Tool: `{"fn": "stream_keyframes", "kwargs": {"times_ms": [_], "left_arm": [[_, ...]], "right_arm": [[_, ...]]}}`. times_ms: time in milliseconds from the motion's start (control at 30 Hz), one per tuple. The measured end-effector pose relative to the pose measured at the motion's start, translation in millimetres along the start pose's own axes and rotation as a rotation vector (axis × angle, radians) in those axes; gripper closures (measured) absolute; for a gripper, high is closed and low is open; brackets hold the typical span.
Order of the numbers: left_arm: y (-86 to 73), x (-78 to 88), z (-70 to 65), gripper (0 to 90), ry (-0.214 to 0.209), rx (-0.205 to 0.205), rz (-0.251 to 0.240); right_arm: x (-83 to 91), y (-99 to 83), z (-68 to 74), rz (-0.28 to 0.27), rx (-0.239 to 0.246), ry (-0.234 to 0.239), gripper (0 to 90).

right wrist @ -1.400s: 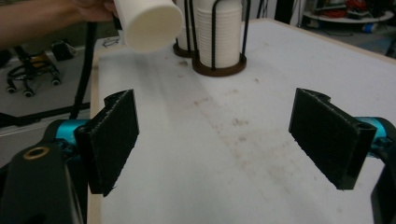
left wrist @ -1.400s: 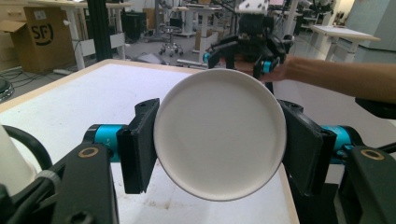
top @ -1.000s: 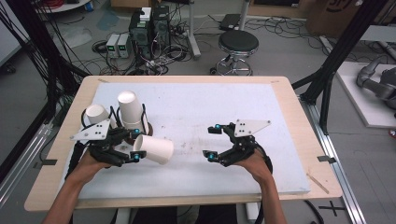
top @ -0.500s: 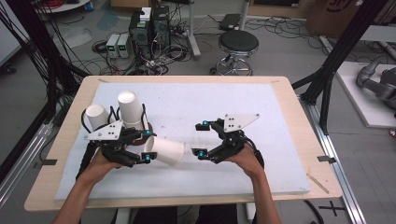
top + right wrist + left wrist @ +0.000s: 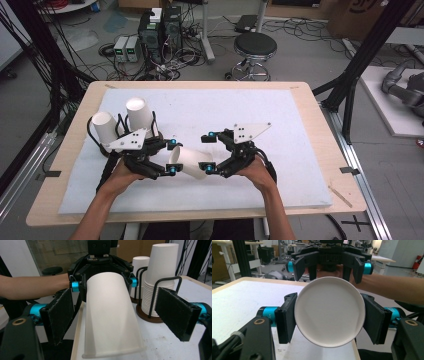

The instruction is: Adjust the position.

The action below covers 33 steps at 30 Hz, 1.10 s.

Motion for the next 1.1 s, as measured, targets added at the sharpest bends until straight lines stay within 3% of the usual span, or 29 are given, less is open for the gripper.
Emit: {"fn": "stream_keyframes", "kwargs": {"times_ms": [367,733,1100], "left_arm": [[1.0,-5.2,-3.9,34.8,-0.011,0.002,-0.010],[6.7,-6.6,-6.0,34.8,-0.020,0.005,-0.041],[11.7,-2.0,-6.3,34.9,-0.025,0.012,-0.081]], "right_arm": [[-7.8,-3.2,4.5,-0.001,0.023,0.010,16.5],[-16.5,-12.3,5.7,0.014,0.001,0.055,16.6],[-23.1,-21.1,2.3,0.024,-0.032,0.062,16.6]]}}
Point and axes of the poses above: each handheld gripper's, and its own axes: x roughly backward along the jaws, y roughly out of its top, z roughly to its left, the point moved 7 cm from there along -x, roughly forward along the jaws, and after that the axes turned 6 degrees about y, right-handed, at the moved point
